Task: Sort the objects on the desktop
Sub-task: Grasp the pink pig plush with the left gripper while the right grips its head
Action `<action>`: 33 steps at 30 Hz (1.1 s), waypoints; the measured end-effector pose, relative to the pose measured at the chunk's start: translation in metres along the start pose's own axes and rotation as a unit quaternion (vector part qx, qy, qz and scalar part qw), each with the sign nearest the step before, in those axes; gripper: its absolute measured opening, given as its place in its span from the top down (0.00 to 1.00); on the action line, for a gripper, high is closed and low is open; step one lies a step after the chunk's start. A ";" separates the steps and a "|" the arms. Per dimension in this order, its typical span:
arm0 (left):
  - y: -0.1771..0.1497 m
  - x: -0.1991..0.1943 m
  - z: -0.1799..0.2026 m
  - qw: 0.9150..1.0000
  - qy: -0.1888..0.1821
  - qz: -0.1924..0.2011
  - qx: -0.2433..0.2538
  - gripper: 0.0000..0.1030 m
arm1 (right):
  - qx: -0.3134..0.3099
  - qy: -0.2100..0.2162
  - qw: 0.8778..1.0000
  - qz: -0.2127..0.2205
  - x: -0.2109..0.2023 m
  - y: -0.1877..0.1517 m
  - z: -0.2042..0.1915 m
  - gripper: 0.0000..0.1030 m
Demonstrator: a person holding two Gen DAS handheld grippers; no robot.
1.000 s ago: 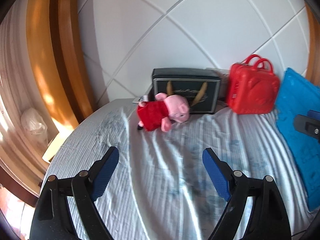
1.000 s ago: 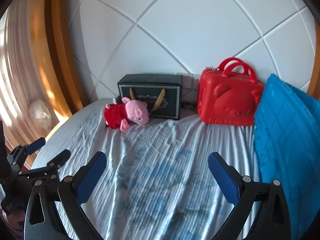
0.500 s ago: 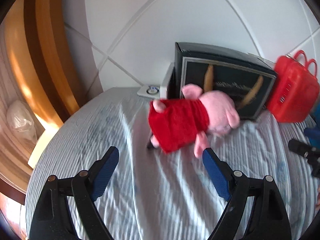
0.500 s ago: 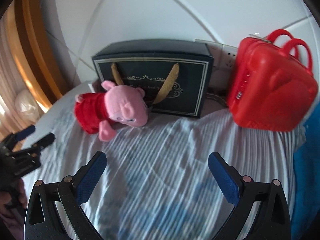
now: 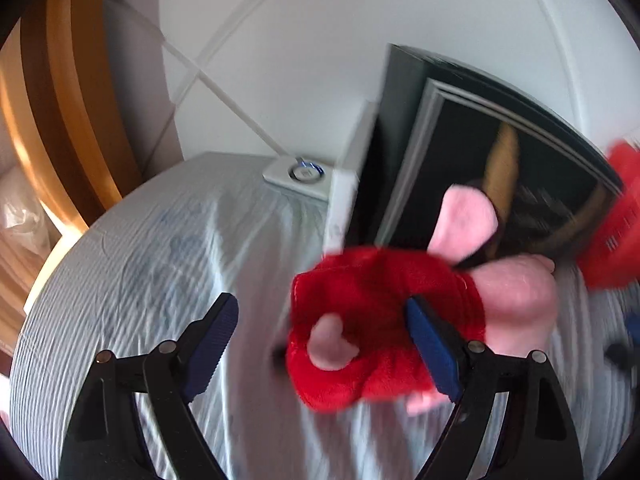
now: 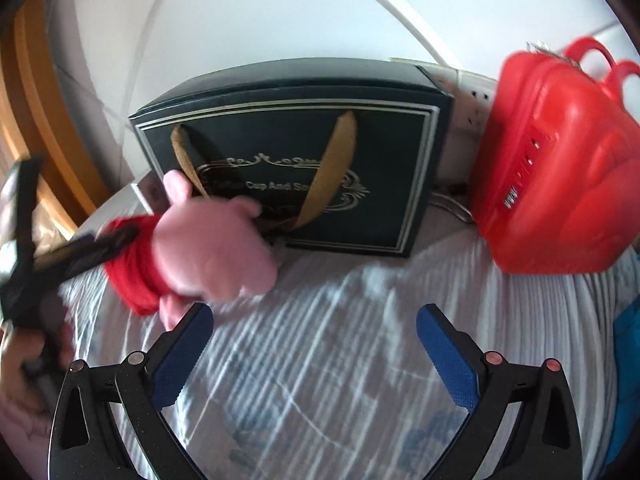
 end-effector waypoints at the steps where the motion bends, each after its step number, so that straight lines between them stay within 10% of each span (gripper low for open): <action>1: -0.015 -0.008 0.003 1.000 -0.006 -0.010 0.010 0.16 | 0.005 0.004 1.000 0.000 0.001 0.001 -0.001 0.00; 7: -0.059 -0.039 0.021 0.999 -0.018 -0.037 0.025 0.17 | 0.007 0.046 0.999 -0.023 0.023 0.002 -0.039 0.00; 12: -0.021 -0.065 0.022 0.999 0.001 0.019 0.030 0.17 | -0.027 0.086 0.993 -0.081 0.040 -0.043 -0.066 0.00; 16: -0.001 -0.018 0.018 0.999 -0.006 -0.025 0.035 0.17 | -0.059 0.101 0.989 -0.092 0.028 -0.066 -0.075 0.00; 18: -0.018 0.007 0.021 0.996 0.009 -0.076 0.045 0.16 | -0.061 0.104 0.987 -0.103 0.023 -0.078 -0.073 0.00; 26: -0.090 -0.070 0.023 1.000 -0.011 -0.004 0.016 0.16 | 0.028 0.122 0.991 -0.051 -0.030 -0.060 -0.025 0.00; 33: -0.144 -0.092 0.031 0.998 -0.022 -0.058 0.008 0.15 | -0.009 0.125 0.989 -0.081 -0.045 -0.083 -0.066 0.00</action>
Point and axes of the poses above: each gripper's, at about its wrist camera, not at the fingertips, and x roughly the way its jaws point, z to its right, y to its top, the point moved 8 cm from there along x, roughly the way its jaws point, and after that the axes turned 15 degrees about -y, right-handed, at the moved point
